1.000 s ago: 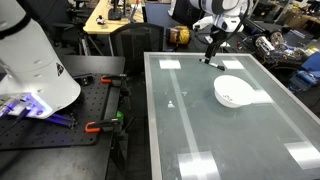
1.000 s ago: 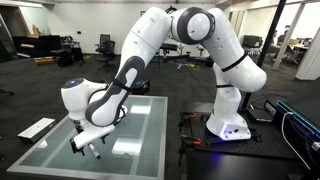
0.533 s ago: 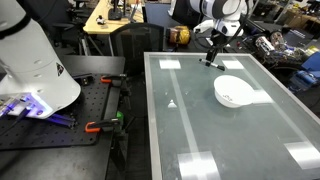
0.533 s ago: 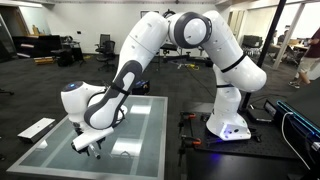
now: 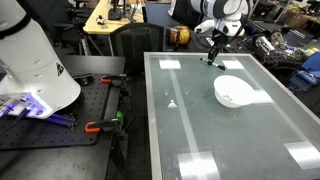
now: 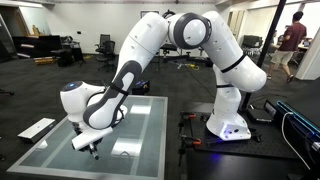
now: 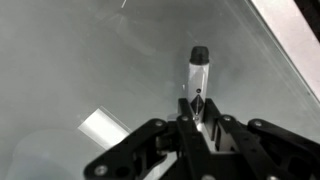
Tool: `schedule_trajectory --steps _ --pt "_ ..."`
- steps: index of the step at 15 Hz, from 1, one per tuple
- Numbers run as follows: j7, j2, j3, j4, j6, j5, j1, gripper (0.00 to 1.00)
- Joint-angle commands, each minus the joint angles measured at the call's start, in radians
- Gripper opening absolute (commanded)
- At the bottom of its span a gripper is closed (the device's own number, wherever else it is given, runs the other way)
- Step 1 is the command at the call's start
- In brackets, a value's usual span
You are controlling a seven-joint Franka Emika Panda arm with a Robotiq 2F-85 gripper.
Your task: Put the marker inside the bow;
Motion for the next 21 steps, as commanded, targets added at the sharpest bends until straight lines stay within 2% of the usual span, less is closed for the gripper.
schedule_trajectory --steps 1,8,13,21 --pt "0.013 -0.046 -0.030 -0.020 -0.012 0.007 0.030 0.05" --pt "0.067 -0.160 -0.085 -0.087 -0.047 -0.034 0.069 0.05" --pt "0.184 -0.244 -0.134 -0.150 -0.078 -0.114 0.089 0.05" --pt "0.415 -0.329 -0.153 -0.226 -0.168 -0.246 0.058 0.05"
